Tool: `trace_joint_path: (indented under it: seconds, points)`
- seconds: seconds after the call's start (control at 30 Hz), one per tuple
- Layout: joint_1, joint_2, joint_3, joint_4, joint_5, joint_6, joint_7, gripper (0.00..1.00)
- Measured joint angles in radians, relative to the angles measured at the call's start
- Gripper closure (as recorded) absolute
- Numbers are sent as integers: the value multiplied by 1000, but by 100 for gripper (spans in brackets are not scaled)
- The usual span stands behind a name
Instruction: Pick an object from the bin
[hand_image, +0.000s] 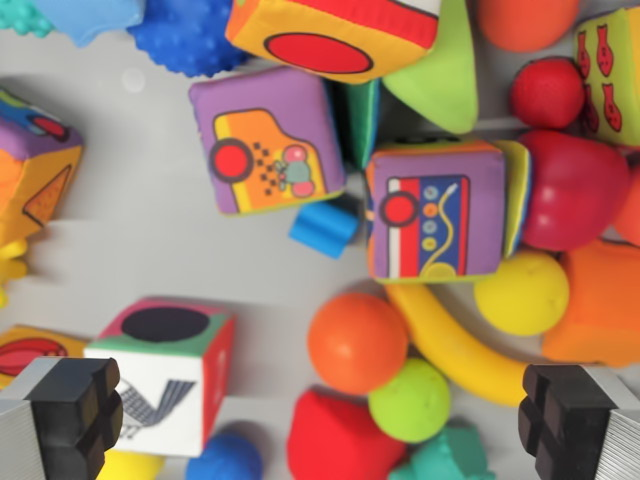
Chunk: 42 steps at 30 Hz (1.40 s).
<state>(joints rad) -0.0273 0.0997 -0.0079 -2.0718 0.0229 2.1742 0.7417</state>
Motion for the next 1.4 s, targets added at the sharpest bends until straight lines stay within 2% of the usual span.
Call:
trace_joint_path:
  seconds: [0.9, 1.4]
  points:
    - [-12, -6, -6, -215, 0, 203, -223, 0]
    - [-23, 26, -9, -336, -2, 354, -380, 0]
